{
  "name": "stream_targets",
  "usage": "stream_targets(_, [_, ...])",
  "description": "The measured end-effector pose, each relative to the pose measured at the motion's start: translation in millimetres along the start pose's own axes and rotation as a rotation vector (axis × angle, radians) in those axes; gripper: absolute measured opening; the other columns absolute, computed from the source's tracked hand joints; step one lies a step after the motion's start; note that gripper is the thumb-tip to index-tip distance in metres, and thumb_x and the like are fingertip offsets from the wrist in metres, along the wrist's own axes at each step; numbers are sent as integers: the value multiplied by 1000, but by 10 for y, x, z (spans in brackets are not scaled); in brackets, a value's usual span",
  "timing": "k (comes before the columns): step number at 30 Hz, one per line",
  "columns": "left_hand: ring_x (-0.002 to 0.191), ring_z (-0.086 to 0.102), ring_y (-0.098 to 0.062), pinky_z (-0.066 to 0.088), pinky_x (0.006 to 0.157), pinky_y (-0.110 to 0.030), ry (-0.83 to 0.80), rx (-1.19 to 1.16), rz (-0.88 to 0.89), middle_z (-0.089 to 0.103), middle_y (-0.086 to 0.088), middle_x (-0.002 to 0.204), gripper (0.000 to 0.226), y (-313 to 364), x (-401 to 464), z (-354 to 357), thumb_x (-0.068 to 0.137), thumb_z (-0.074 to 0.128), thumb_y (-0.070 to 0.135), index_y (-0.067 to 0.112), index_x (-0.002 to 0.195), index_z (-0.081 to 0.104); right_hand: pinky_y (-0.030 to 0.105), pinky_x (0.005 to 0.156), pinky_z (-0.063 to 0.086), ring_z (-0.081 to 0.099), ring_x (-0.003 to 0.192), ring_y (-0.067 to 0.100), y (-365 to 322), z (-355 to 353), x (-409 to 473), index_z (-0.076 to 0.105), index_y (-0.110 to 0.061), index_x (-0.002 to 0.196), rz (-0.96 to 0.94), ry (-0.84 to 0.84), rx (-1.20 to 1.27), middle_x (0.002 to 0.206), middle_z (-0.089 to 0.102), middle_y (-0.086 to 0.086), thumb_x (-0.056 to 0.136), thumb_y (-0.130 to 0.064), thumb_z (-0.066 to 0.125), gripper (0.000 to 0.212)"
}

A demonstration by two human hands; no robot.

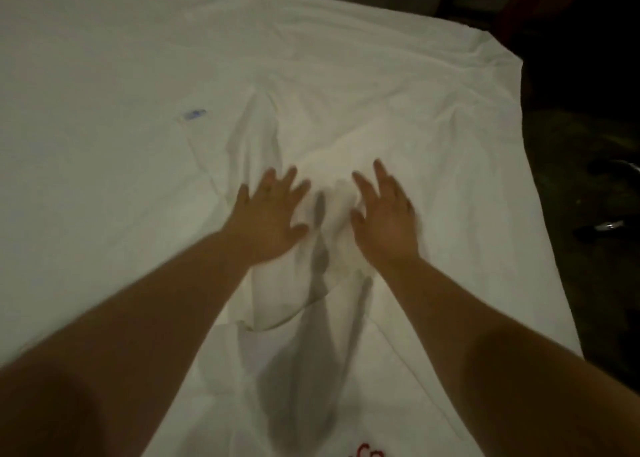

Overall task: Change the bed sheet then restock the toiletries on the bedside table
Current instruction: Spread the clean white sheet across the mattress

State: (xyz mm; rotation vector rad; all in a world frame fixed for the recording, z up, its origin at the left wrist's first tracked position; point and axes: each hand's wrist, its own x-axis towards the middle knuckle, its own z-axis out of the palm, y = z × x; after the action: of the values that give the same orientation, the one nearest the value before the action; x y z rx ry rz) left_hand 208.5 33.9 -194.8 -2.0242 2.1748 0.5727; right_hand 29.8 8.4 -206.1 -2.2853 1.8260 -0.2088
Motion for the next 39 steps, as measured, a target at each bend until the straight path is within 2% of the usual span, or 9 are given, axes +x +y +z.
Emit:
stream_targets(7, [146, -8, -21, 2, 115, -49, -94, 89, -12, -6, 2, 160, 65, 181, -517, 370, 96, 18, 56, 27, 152, 3, 35, 117, 3, 2, 147, 19, 226, 159, -807, 16, -29, 150, -60, -245, -68, 159, 4, -1, 100, -35, 31, 52])
stream_targets(12, [145, 8, -12, 4, 115, -46, -219, -57, 130, 15, 6, 157, 111, 514, -1024, 455, 58, 8, 90, 26, 146, 29, 37, 116, 7, 7, 146, 19, 232, 59, -1431, 26, -25, 148, -66, -290, -1, 158, 13, -2, 73, -57, -3, 87])
stream_targets(15, [135, 29, -13, 22, 107, -38, -176, -63, 157, 42, 5, 139, 59, 549, -1224, 465, 82, 47, 61, 20, 124, 52, 40, 114, 15, 20, 144, 23, 265, 47, -1816, 35, -25, 145, -67, -286, 46, 155, 26, 0, 73, -62, 9, 85])
stream_targets(21, [101, 54, -12, 36, 74, -16, -103, -574, -40, 61, 6, 106, 102, 418, -1787, 292, 30, 44, 62, 19, 121, 61, 39, 67, 54, 67, 76, 20, 431, -15, -2466, 64, -14, 110, 18, -38, -103, 90, 68, 0, 59, -63, 61, 71])
stream_targets(27, [92, 55, -14, 38, 72, -20, -222, -518, -189, 62, 0, 99, 60, 311, -2541, 496, 56, 78, 35, 11, 110, 67, 42, 66, 51, 60, 57, 19, 695, -125, -3145, 67, -18, 74, -13, 40, -257, 61, 59, -5, 39, -27, 91, 44])
stream_targets(31, [109, 56, -9, 31, 81, -9, -167, -314, -72, 63, 1, 108, 22, 256, -3065, 775, 75, 76, 6, 26, 84, 76, 42, 75, 46, 55, 54, 18, 811, -189, -3600, 59, -20, 58, -115, 76, -312, 56, 51, -6, 37, -2, 83, 37])
stream_targets(33, [114, 56, -11, 29, 84, -7, -187, -281, -49, 65, 1, 113, 47, 272, -3273, 812, 78, 72, 4, 49, 90, 63, 37, 77, 35, 54, 56, 18, 870, -200, -3807, 58, -20, 57, -167, 88, -310, 58, 50, -5, 40, 2, 79, 36])
stream_targets(35, [112, 57, -10, 30, 79, -6, -217, -225, -85, 66, 2, 115, 15, 326, -3440, 796, 77, 72, 21, 32, 87, 76, 36, 75, 31, 54, 57, 19, 909, -212, -3983, 57, -21, 57, -210, 106, -315, 58, 50, -4, 43, 4, 71, 32])
stream_targets(39, [115, 54, -8, 36, 88, -13, -373, -33, -117, 62, 7, 123, 56, 432, -3679, 843, 68, 50, 52, 25, 114, 67, 36, 72, 32, 52, 56, 19, 950, -234, -4259, 57, -21, 57, -281, 109, -303, 57, 48, -4, 60, -7, 42, 21])
